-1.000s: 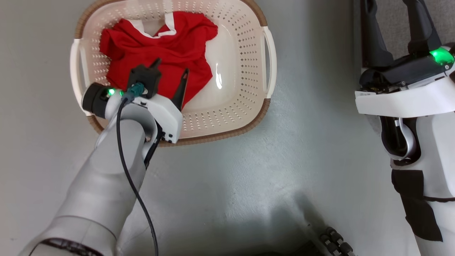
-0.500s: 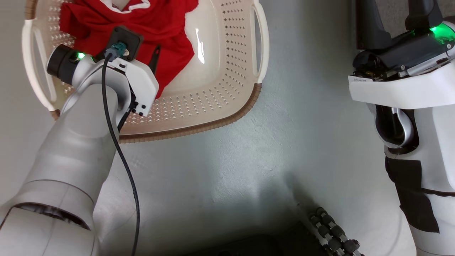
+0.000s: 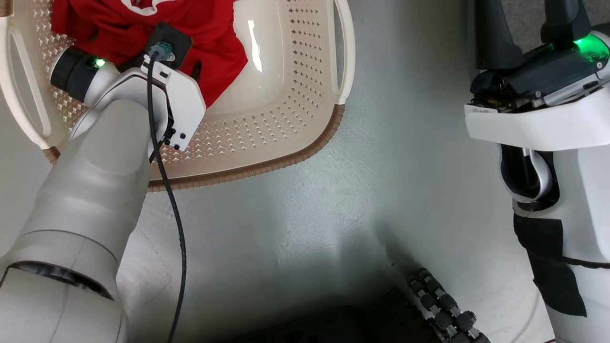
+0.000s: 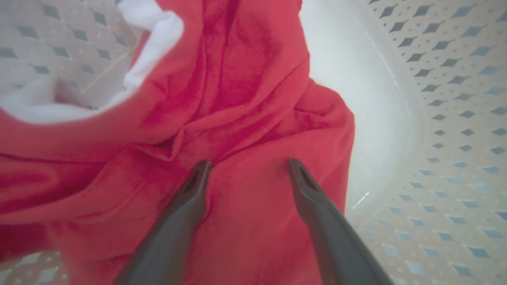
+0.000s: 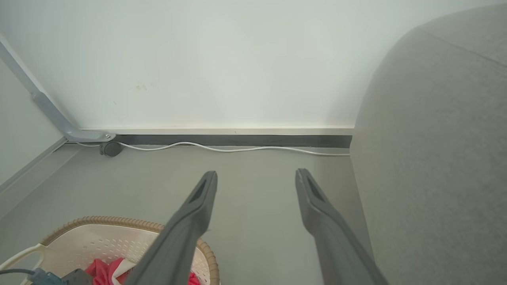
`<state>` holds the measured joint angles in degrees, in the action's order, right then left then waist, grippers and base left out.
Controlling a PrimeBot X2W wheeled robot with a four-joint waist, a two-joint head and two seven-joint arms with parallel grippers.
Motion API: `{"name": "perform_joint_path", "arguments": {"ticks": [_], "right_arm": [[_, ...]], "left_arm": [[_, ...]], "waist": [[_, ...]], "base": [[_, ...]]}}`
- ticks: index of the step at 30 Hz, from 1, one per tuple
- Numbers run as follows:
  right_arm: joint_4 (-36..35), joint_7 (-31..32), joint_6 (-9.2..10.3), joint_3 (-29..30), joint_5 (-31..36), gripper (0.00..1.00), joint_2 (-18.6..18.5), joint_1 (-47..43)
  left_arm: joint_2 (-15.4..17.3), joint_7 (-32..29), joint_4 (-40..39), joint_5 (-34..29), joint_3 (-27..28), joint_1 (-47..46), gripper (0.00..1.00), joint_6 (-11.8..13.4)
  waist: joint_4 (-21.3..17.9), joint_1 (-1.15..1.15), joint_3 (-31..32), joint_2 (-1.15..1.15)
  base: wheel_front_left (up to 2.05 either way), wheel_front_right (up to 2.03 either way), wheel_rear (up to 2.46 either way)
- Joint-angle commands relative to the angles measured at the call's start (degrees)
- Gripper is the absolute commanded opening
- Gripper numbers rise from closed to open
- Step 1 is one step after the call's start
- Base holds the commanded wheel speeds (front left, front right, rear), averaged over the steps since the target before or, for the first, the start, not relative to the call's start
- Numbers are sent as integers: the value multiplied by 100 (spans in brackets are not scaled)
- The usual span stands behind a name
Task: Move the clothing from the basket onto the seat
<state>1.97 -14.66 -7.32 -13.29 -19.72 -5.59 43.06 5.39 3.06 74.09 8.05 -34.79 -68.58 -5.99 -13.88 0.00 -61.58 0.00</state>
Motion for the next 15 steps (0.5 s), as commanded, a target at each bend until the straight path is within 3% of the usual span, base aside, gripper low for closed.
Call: {"name": "perform_joint_path", "arguments": {"ticks": [1,11,12,13,15], "right_arm": [[-211,-34,-17,-28,-46,100,46,-362],[-269,-34,-17,63,-26,100,45,-448],[-268,-34,-17,67,-25,100,46,-442],[-265,-34,-17,71,-26,100,47,-433],[-269,-34,-17,76,-26,100,52,-412]], "left_arm": [[115,-114,-25,-76,-1,57,100,15],[56,-408,-16,-26,-131,138,100,-22],[53,-392,-16,-6,-125,139,67,-13],[48,-393,-16,2,-133,143,0,-12],[49,-365,-15,25,-136,139,0,1]], "waist": [[-7,0,0,0],[-3,0,11,0],[-4,0,14,0],[-6,0,20,0],[-9,0,33,0]], "base": [[0,0,0],[0,0,0],[0,0,0],[0,0,0],[0,0,0]]}}
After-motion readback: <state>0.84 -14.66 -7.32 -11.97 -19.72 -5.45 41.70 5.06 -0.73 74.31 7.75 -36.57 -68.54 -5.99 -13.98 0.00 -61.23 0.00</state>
